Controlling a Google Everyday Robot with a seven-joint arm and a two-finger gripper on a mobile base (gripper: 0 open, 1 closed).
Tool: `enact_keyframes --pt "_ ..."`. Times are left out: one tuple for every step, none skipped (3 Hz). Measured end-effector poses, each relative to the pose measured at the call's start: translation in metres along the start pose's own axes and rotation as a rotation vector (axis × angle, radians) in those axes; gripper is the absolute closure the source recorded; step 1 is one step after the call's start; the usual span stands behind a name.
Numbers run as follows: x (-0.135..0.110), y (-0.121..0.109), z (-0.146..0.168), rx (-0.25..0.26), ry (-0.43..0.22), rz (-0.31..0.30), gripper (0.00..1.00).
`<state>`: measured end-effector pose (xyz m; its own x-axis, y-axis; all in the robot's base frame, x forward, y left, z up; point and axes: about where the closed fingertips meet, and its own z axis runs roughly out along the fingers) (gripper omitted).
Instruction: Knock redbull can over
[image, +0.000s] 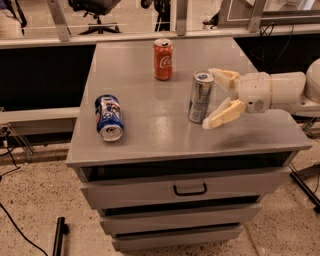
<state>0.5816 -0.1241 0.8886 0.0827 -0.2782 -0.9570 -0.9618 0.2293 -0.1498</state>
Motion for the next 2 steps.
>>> enact_keyframes --pt "0.0020 0.0025 0.0073 -0.014 -0.035 0.009 0.14" --pt "0.0036 0.0037 0.0107 -0.020 -0.064 0.021 0.36"
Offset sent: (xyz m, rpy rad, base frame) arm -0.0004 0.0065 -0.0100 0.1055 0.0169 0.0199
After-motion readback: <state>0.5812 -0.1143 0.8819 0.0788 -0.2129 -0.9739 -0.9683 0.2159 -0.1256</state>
